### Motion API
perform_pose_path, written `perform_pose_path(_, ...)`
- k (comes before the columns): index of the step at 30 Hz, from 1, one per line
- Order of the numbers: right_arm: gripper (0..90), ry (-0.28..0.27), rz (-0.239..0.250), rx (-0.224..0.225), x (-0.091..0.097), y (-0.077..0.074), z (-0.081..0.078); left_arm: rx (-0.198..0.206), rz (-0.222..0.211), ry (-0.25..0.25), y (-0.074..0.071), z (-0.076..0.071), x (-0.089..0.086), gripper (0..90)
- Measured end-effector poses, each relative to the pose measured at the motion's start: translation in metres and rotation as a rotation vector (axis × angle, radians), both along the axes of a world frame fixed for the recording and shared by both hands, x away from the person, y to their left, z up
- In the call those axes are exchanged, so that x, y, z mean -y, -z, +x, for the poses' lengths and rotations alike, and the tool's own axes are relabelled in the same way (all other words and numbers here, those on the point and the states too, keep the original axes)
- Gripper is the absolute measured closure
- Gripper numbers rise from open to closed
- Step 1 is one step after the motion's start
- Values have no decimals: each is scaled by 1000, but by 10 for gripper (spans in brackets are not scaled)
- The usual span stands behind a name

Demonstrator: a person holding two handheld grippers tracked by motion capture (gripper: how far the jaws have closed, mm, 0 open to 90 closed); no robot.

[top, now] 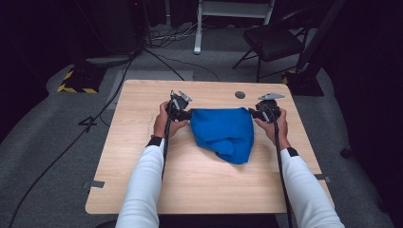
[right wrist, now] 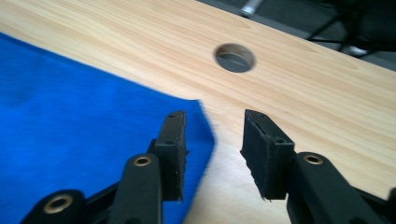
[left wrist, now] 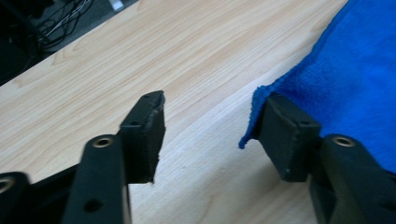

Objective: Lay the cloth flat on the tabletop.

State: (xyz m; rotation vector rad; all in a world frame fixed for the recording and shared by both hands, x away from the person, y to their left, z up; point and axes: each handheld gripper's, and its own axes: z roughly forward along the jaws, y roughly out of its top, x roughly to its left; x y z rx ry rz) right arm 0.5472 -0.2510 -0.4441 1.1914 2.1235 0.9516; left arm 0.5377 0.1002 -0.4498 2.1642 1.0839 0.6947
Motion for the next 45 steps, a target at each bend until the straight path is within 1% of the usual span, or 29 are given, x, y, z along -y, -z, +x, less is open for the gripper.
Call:
perform_pose_path(2, 575, -26, -5, 6, 1, -3, -9, 0, -16, 24, -5, -6, 0, 347)
perform_pose_path(3, 575, -26, -5, 6, 1, -3, -9, 0, -16, 24, -5, -6, 0, 303)
perform_pose_path(4, 563, -65, -5, -5, 1, -3, -18, -15, -12, 38, -10, -11, 0, 260)
perform_pose_path(6, 557, -94, -13, -7, 1, -3, -28, 0, -11, 42, -15, -15, -3, 235)
perform_pose_path(7, 557, -94, -13, -7, 1, -3, -28, 0, -11, 42, -15, -15, -3, 233)
perform_pose_path(8, 550, -119, -1, -10, 2, -4, -37, -1, -3, 26, -18, -14, -10, 226)
perform_pose_path(11, 547, -154, -8, -2, 2, -5, -49, -13, -5, -17, -20, -9, -25, 214)
perform_pose_path(14, 541, -189, 1, -7, 1, -5, -59, -22, 15, -48, -17, -6, -35, 209)
perform_pose_path(15, 541, -189, 1, -7, 1, -5, -59, -22, 15, -48, -17, -6, -35, 209)
perform_pose_path(16, 536, -215, 9, -13, 1, -4, -64, -38, 8, -64, -14, -4, -40, 209)
perform_pose_path(18, 534, -242, 23, -16, 0, -2, -69, -38, -8, -52, -13, -6, -42, 208)
perform_pose_path(21, 533, -264, 31, -24, 0, 0, -74, -34, -4, -34, -13, -9, -41, 207)
perform_pose_path(22, 533, -280, 26, -31, 0, 2, -78, -31, -51, 5, -15, -15, -37, 208)
perform_pose_path(23, 533, -287, 26, -34, 0, 3, -80, -27, -73, 34, -17, -20, -33, 208)
perform_pose_path(25, 534, -306, 31, -43, 0, 4, -85, -16, -90, 111, -18, -33, -22, 208)
perform_pose_path(26, 535, -315, 34, -44, 0, 4, -88, -15, -95, 145, -18, -38, -17, 207)
perform_pose_path(30, 535, -353, 34, -54, 1, 5, -101, -41, -103, 324, -13, -73, 13, 203)
perform_pose_path(31, 535, -353, 34, -54, 1, 5, -101, -41, -103, 324, -13, -73, 13, 205)
perform_pose_path(32, 531, -373, 39, -61, 1, 6, -109, -44, -91, 399, -9, -90, 29, 207)
perform_pose_path(33, 531, -373, 39, -61, 1, 6, -109, -44, -91, 399, -9, -90, 29, 214)
perform_pose_path(34, 530, -392, 30, -62, 0, 7, -116, -47, -78, 467, -6, -104, 42, 222)
perform_pose_path(36, 525, -411, 25, -70, -1, 9, -124, -53, -77, 533, -2, -116, 55, 247)
perform_pose_path(37, 523, -417, 19, -72, -2, 10, -127, -52, -74, 556, 0, -121, 61, 260)
perform_pose_path(38, 520, -427, 14, -80, -2, 12, -129, -52, -74, 556, 0, -121, 61, 281)
perform_pose_path(39, 518, -438, 6, -87, -3, 14, -132, -62, -74, 607, 4, -129, 71, 306)
perform_pose_path(41, 515, -452, -11, -100, -5, 19, -135, -73, -60, 652, 8, -134, 81, 367)
perform_pose_path(42, 514, -457, -19, -103, -6, 21, -136, -78, -45, 661, 10, -136, 85, 381)
perform_pose_path(44, 513, -461, -22, -110, -7, 23, -137, -81, -36, 664, 13, -136, 87, 462)
perform_pose_path(45, 512, -465, -28, -123, -8, 27, -136, -92, -24, 648, 17, -132, 90, 493)
